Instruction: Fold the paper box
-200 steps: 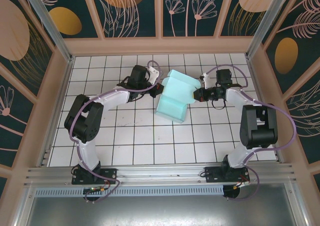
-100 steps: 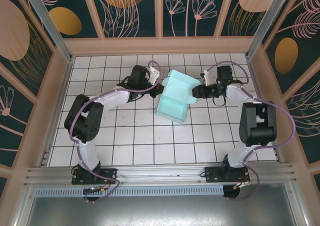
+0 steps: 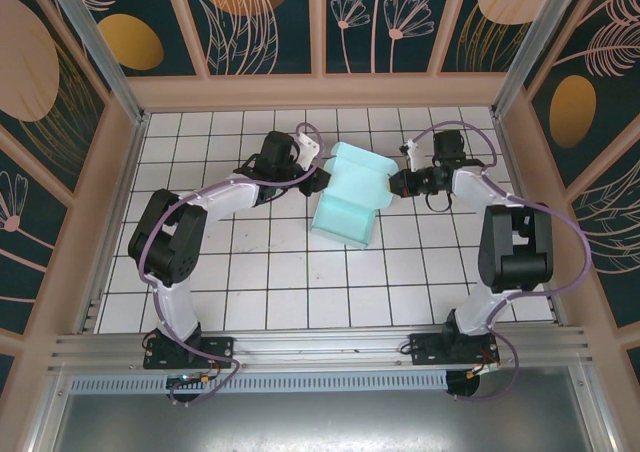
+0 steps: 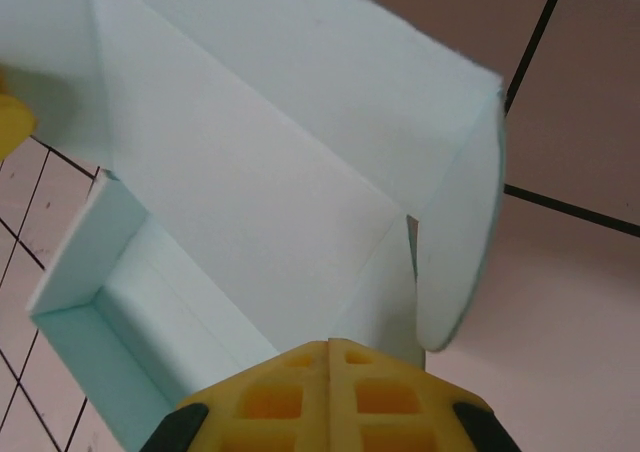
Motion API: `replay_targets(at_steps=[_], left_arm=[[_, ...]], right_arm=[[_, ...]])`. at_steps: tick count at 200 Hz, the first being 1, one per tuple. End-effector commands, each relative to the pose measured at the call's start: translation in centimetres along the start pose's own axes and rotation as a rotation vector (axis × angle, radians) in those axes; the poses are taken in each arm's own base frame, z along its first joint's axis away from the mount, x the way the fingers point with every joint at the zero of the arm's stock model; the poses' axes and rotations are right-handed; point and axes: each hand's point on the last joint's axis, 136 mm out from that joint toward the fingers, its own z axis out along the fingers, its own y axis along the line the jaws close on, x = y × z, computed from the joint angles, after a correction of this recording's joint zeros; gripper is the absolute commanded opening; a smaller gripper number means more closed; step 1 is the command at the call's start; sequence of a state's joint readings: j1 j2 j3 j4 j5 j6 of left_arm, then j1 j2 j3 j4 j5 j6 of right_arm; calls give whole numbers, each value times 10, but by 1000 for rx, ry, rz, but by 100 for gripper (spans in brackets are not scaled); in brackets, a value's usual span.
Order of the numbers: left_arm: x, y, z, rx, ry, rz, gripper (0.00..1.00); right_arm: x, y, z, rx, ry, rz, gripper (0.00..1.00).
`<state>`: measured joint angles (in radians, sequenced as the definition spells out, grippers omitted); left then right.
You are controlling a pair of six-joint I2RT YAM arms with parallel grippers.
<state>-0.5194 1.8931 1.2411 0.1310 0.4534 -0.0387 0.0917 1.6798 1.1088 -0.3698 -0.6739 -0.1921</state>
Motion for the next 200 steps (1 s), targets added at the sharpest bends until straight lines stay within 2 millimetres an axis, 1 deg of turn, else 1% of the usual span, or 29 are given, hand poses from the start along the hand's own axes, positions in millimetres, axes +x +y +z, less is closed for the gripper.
replay_targets(at_steps=[1, 5, 14, 22, 41, 57, 82, 98, 111, 123, 129, 134, 139, 143, 147, 150, 162, 170, 185, 200], left_arm=[[-25, -7, -11, 2, -95, 10, 54], [-29, -8, -13, 4, -107, 8, 56], [-34, -9, -16, 5, -122, 0, 71], [-39, -11, -18, 7, -127, -1, 73], [-43, -10, -19, -3, -86, 9, 74], [-35, -6, -18, -30, -6, 36, 71], [-21, 14, -25, -150, 90, 90, 70], [-18, 21, -31, -204, 100, 111, 70], [-18, 21, -30, -199, 99, 108, 70], [-16, 18, -25, -172, 101, 89, 69], [-15, 19, -22, -165, 105, 76, 69], [-14, 19, -19, -165, 107, 66, 68], [-14, 20, -17, -164, 106, 58, 68], [-13, 21, -16, -161, 105, 52, 68], [-14, 20, -15, -157, 100, 47, 68], [-14, 20, -14, -153, 98, 42, 68], [-15, 15, -10, -123, 86, 33, 67], [-15, 11, -8, -92, 82, 27, 67], [-12, 5, -2, -44, 85, 6, 64], [3, 4, 3, -30, 126, -10, 62]], right_arm=[[-14, 11, -15, 37, -89, -70, 0], [-15, 10, -17, 49, -101, -78, 0], [-17, 8, -20, 83, -120, -99, 0], [-19, 6, -24, 118, -128, -120, 0], [-22, 3, -29, 211, -131, -178, 0], [-28, 8, -35, 273, -158, -249, 0], [-41, 20, -50, 344, -240, -335, 0], [-46, 25, -56, 344, -275, -343, 0], [-47, 21, -55, 350, -282, -309, 0], [-48, 14, -51, 346, -278, -230, 0], [-49, 11, -50, 332, -275, -181, 7], [-50, 10, -48, 313, -272, -134, 17], [-51, 9, -46, 289, -266, -91, 32], [-50, 7, -44, 268, -256, -62, 42], [-49, 7, -42, 249, -242, -38, 48], [-48, 6, -39, 240, -229, -25, 51], [-45, -3, -32, 259, -186, 19, 58], [-42, -14, -29, 301, -166, 52, 61], [-39, -30, -25, 360, -145, 90, 62], [-38, -33, -22, 364, -137, 113, 63]])
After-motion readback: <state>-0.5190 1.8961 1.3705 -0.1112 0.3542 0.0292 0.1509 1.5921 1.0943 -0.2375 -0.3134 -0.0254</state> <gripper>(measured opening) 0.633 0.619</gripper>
